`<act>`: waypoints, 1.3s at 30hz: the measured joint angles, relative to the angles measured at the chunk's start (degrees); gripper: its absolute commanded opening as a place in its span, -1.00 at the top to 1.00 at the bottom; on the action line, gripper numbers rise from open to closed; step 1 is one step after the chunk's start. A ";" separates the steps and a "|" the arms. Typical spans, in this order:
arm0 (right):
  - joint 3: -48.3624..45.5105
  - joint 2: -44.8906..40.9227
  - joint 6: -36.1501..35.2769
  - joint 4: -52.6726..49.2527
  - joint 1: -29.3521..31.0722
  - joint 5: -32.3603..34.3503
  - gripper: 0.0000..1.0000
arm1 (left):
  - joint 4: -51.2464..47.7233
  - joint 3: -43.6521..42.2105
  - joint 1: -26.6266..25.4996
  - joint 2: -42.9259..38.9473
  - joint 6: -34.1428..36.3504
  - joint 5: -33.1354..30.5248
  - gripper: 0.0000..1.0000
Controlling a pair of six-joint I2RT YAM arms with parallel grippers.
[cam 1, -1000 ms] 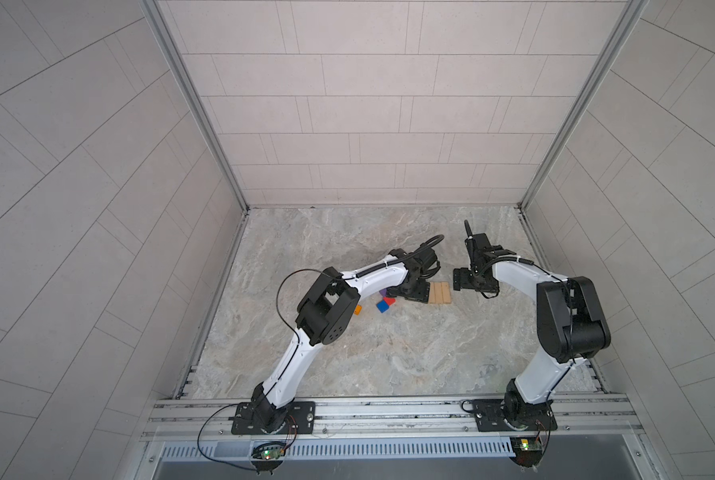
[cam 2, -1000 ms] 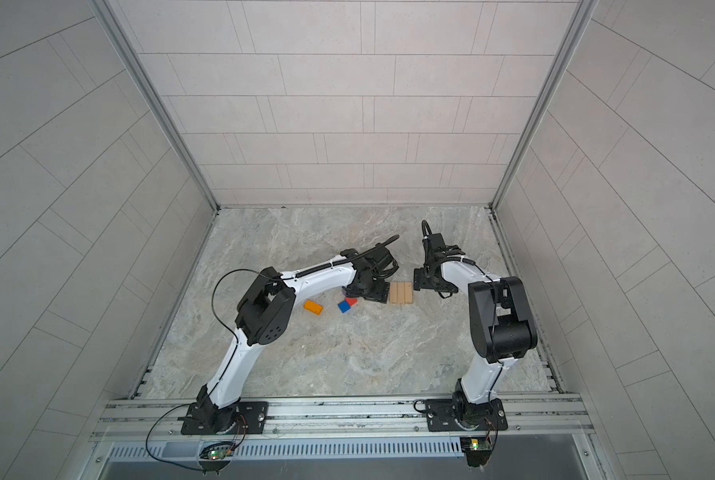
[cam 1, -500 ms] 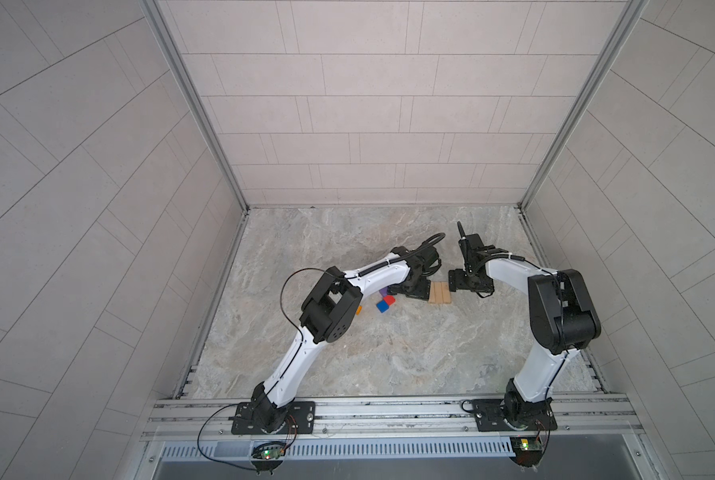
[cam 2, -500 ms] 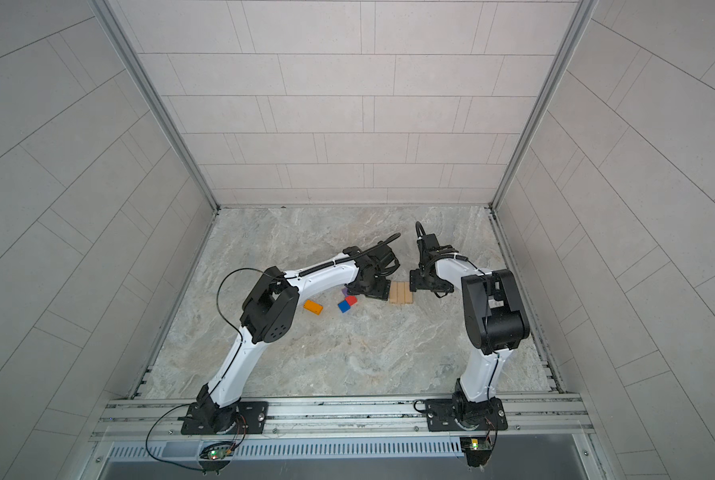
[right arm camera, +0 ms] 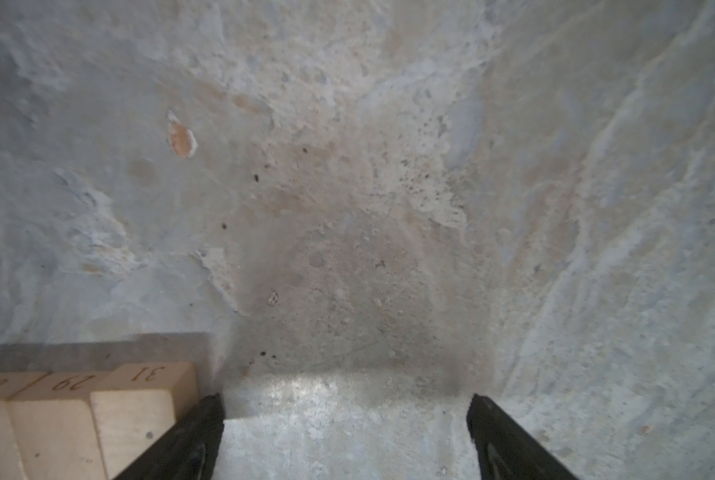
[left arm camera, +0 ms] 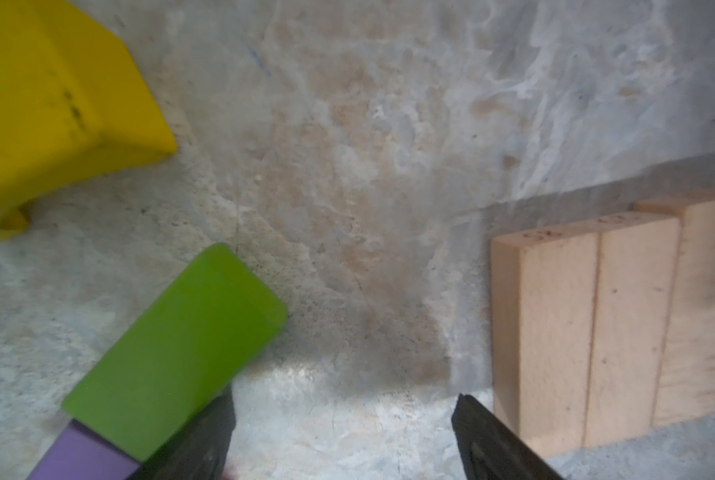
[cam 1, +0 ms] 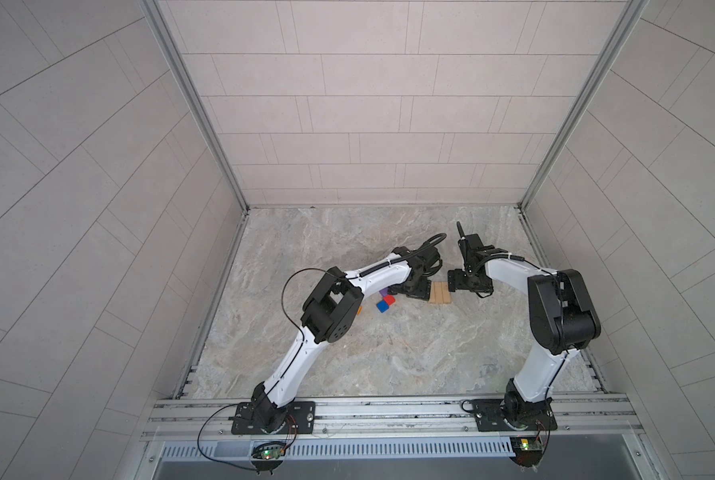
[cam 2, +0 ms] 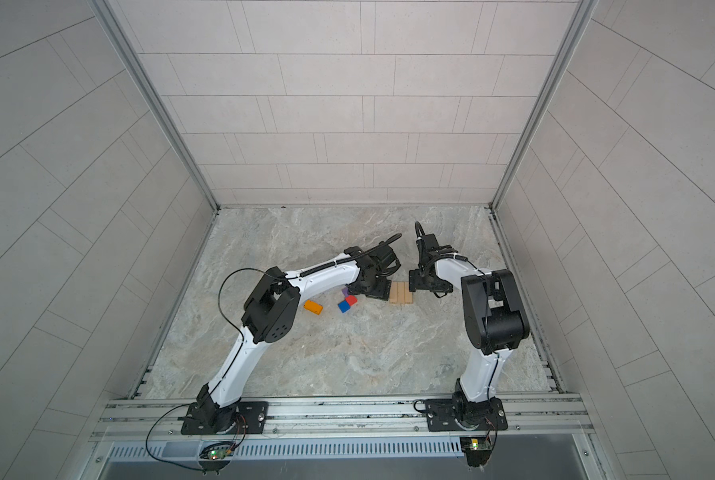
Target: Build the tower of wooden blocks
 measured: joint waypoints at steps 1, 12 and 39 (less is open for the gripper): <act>0.00 0.00 0.00 0.00 0.00 -0.04 -0.86 | 0.00 0.00 0.00 0.00 0.00 0.00 -0.79; 0.11 0.31 0.00 0.04 0.04 -0.44 -0.86 | 0.00 0.00 0.00 0.02 0.02 0.02 -0.79; 1.66 -10.86 0.61 -5.60 1.07 -2.12 -0.83 | -0.09 -7.15 1.90 -16.11 3.91 0.76 -0.83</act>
